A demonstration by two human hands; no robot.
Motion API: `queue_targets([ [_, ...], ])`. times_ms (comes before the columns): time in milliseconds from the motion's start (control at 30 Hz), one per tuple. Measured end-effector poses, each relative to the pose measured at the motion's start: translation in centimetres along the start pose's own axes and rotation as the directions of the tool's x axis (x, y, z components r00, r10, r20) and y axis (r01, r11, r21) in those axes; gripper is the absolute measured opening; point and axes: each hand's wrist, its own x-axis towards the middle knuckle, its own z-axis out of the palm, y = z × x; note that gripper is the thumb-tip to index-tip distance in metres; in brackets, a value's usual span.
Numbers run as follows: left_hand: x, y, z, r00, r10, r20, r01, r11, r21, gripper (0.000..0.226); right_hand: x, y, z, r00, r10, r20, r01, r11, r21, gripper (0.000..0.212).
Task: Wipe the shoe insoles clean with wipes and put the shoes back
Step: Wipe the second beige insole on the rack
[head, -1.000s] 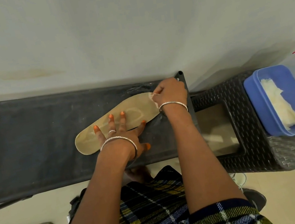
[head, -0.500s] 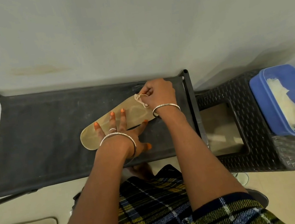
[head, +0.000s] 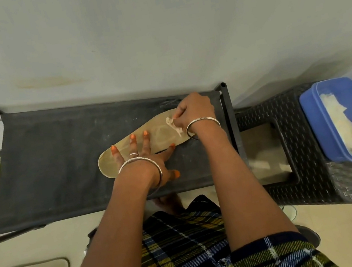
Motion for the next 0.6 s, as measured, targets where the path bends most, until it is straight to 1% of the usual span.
queue_targets([
  [67, -0.1, 0.0, 0.0, 1.000, -0.001, -0.001, 0.001, 1.000, 0.000, 0.077, 0.0, 0.0, 0.0, 0.991, 0.090, 0.102, -0.077, 0.989, -0.130, 0.029],
  [100, -0.1, -0.1, 0.0, 1.000, -0.002, -0.003, 0.002, 1.000, 0.002, 0.077, 0.0, 0.0, 0.2, 0.986, 0.110, 0.128, -0.089, 0.983, -0.159, 0.034],
  [133, 0.0, 0.0, 0.0, 1.000, -0.003, -0.006, 0.003, 1.000, 0.002, 0.077, 0.0, 0.0, 0.3, 0.986, 0.106, 0.127, -0.086, 0.983, -0.159, 0.035],
  [200, 0.0, -0.4, 0.1, 1.000, -0.002, -0.008, 0.002, 1.000, 0.012, 0.078, 0.0, -0.3, 0.6, 0.998, 0.049, 0.045, -0.043, 0.993, -0.113, 0.026],
  [267, 0.1, -0.9, 0.3, 1.000, 0.005, -0.010, -0.005, 1.000, 0.017, 0.077, -0.4, -1.0, 0.7, 0.997, -0.010, -0.074, 0.009, 1.000, -0.003, 0.012],
  [333, 0.2, -1.0, 0.4, 1.000, 0.008, -0.017, -0.008, 1.000, 0.019, 0.077, -0.4, -1.1, 0.5, 0.991, -0.034, -0.130, 0.046, 0.995, 0.084, 0.006],
  [367, 0.2, -1.1, 0.4, 1.000, 0.010, -0.019, -0.009, 1.000, 0.019, 0.077, -0.2, -1.0, 0.6, 0.993, -0.023, -0.112, 0.032, 0.996, 0.078, 0.008],
  [400, 0.2, -1.1, 0.3, 1.000, 0.011, -0.017, -0.011, 1.000, 0.016, 0.077, -0.1, -0.9, 0.7, 0.997, 0.000, -0.073, 0.002, 1.000, 0.031, 0.013],
  [467, 0.2, -1.1, 0.3, 1.000, 0.012, -0.010, -0.012, 1.000, 0.010, 0.077, 0.0, -0.7, 0.9, 0.995, 0.096, 0.022, -0.093, 0.990, -0.109, 0.026],
  [500, 0.1, -1.1, 0.2, 1.000, 0.012, -0.009, -0.012, 1.000, 0.010, 0.078, 0.0, -0.5, 0.9, 0.989, 0.135, 0.061, -0.125, 0.981, -0.149, 0.031],
  [567, 0.1, -1.0, 0.2, 1.000, 0.011, -0.007, -0.011, 1.000, 0.007, 0.079, 0.0, -0.4, 0.9, 0.985, 0.146, 0.092, -0.130, 0.979, -0.160, 0.035],
  [600, 0.1, -1.0, 0.2, 1.000, 0.011, -0.007, -0.011, 1.000, 0.006, 0.079, -0.1, -0.5, 0.8, 0.990, 0.122, 0.072, -0.110, 0.983, -0.148, 0.033],
])
